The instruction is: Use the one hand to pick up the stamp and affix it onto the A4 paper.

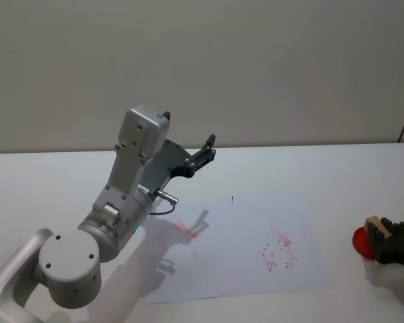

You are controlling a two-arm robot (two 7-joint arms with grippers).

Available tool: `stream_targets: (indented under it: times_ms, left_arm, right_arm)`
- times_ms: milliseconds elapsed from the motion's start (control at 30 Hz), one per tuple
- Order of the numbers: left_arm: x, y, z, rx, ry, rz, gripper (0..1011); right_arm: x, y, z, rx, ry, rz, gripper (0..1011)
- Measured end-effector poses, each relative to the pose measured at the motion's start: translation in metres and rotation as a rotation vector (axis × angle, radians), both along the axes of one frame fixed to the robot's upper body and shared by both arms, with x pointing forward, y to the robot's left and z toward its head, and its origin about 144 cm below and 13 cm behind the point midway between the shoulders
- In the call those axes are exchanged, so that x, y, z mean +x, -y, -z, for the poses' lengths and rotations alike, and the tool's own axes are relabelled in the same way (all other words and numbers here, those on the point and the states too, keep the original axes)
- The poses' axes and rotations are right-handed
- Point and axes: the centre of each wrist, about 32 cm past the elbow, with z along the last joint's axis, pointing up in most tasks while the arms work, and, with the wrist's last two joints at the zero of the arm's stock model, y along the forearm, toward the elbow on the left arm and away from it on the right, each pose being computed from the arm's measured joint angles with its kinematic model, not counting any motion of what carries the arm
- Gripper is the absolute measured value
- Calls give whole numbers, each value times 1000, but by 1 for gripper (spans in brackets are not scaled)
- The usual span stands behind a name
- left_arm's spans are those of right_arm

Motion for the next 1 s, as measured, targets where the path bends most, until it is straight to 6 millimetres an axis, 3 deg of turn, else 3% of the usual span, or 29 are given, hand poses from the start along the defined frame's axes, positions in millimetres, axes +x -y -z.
stream_targets:
  times_ms: [233, 633, 767, 1000]
  left_arm:
    - [0, 0, 0, 0, 0, 0, 1001]
    - [0, 0, 0, 0, 0, 0, 1001]
    - [0, 0, 0, 0, 0, 0, 1001]
    - [0, 0, 0, 0, 0, 0, 1001]
  right_arm:
    - [0, 1, 3, -7, -10, 1, 236]
    - [-1, 1, 5, -13, -18, 2, 592]
    - [-1, 1, 6, -14, -20, 2, 759]
    - [-1, 1, 6, -15, -21, 3, 934]
